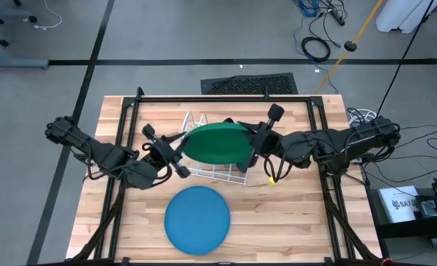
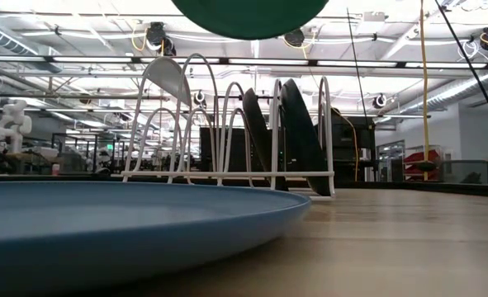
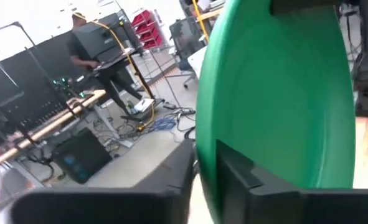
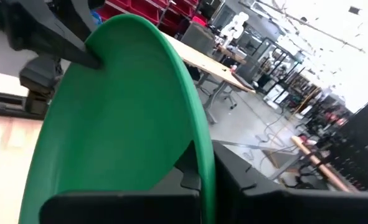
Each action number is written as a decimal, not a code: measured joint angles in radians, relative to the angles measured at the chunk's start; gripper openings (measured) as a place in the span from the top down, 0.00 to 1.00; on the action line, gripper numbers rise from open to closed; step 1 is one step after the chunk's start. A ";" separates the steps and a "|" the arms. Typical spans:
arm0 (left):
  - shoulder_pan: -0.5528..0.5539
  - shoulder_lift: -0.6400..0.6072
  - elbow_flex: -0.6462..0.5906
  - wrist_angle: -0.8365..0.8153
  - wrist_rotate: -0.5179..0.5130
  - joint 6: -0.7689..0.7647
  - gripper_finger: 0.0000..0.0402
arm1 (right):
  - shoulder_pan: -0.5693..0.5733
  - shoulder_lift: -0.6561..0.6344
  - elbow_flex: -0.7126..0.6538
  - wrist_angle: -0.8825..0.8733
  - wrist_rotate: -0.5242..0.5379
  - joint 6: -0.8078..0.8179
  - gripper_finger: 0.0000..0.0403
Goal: Sort dishes
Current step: Put the green plate into the dish rack, then put the light blue plate into the dish rack
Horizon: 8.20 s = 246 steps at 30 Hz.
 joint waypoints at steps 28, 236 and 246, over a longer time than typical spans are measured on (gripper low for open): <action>-0.380 -0.142 0.000 -0.077 -0.025 -0.188 0.39 | -0.223 -0.079 -0.001 0.060 -0.661 -0.863 0.99; -0.150 -0.010 0.117 -1.032 0.595 -0.927 0.97 | 0.089 0.080 0.016 -0.032 -0.702 -0.204 0.56; -0.137 -0.009 0.373 -1.061 0.426 -0.703 0.97 | -0.033 0.090 0.017 0.092 -0.639 0.090 0.54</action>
